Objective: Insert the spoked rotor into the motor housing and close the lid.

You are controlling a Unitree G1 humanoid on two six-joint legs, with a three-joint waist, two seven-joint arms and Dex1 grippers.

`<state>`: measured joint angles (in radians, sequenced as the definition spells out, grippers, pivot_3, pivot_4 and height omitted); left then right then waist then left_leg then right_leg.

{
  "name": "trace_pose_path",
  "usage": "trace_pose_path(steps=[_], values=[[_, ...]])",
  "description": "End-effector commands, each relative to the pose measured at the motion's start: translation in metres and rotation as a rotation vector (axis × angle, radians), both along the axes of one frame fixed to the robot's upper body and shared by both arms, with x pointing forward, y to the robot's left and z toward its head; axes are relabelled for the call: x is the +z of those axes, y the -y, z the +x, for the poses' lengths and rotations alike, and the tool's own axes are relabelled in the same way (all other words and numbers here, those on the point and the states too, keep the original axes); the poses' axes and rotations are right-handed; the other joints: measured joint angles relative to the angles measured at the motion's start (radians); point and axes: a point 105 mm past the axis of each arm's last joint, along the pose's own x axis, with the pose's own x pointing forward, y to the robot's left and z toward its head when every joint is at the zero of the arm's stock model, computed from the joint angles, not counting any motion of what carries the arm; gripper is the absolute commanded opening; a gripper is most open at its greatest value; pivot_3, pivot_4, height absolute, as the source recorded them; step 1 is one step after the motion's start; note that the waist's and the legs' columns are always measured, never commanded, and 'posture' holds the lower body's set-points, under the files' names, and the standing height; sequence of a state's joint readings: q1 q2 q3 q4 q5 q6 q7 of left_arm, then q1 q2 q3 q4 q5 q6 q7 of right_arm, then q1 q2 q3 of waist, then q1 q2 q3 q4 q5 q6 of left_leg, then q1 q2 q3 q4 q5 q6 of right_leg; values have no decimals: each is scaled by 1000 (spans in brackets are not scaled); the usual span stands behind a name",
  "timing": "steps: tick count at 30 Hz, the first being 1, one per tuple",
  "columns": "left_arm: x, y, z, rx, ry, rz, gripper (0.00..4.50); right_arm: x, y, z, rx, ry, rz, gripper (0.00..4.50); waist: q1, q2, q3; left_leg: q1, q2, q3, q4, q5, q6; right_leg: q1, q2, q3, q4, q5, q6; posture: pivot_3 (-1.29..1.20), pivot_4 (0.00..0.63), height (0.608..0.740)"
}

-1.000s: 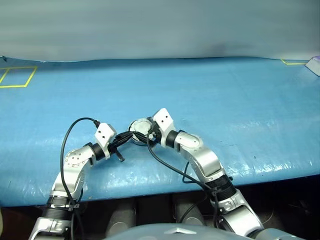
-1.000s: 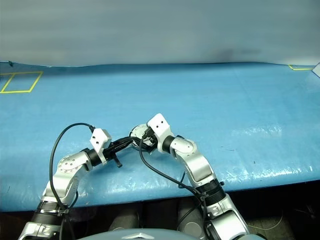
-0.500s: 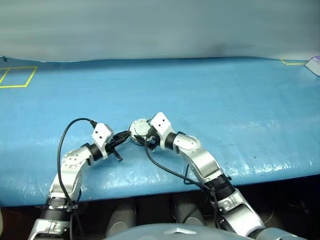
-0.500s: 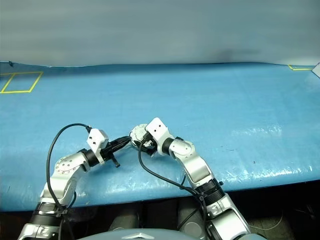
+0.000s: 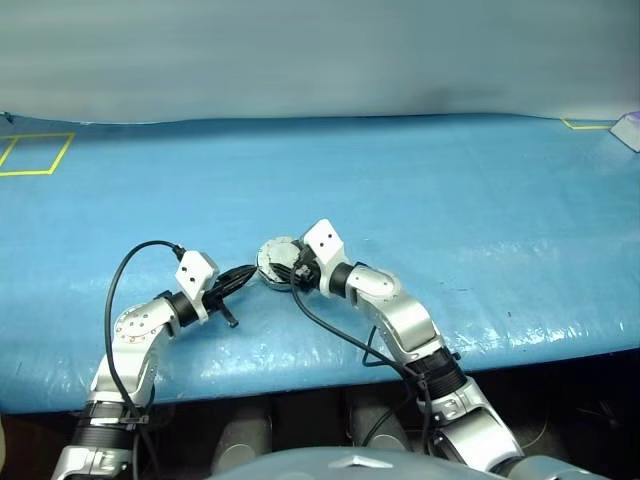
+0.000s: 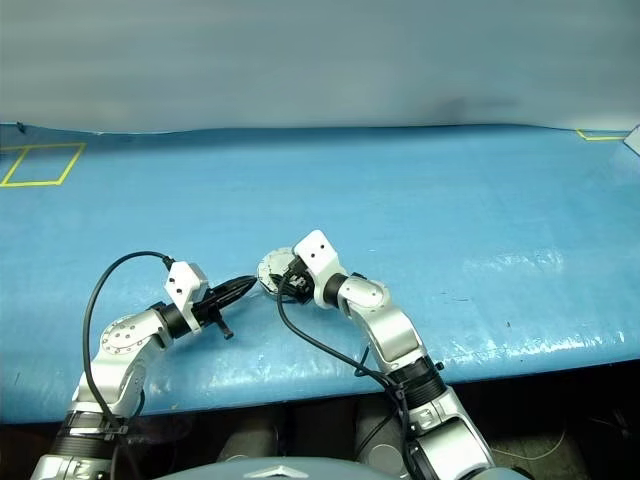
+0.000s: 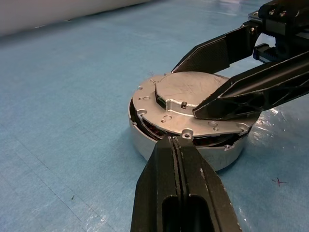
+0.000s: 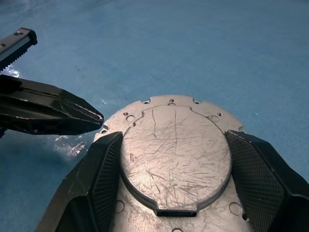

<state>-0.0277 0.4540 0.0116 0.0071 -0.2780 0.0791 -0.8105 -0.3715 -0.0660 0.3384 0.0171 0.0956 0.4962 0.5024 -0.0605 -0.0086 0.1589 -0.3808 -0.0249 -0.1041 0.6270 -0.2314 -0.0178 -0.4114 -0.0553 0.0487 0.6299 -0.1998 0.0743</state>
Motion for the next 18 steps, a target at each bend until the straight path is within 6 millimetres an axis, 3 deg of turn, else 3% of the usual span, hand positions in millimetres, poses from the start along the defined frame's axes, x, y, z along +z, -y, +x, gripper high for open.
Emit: trace_pose_path(steps=[1, 18], values=[[6, -1, 0, 0, 35, -3, 0, 22, -10, -1, 35, 59, 36, 3029, 0, 0, 0, 0, 0, 0, 0, 0, 0, 0, 0, 0, 0, 0, 0, 0, 150, 740], [4, -2, -1, 10, 28, 2, 0, 5, -15, 3, -20, 42, -60, 3029, -2, 0, 0, 0, 0, 0, 0, 0, 0, 0, 0, 0, 0, 0, 0, 0, 150, 740]])
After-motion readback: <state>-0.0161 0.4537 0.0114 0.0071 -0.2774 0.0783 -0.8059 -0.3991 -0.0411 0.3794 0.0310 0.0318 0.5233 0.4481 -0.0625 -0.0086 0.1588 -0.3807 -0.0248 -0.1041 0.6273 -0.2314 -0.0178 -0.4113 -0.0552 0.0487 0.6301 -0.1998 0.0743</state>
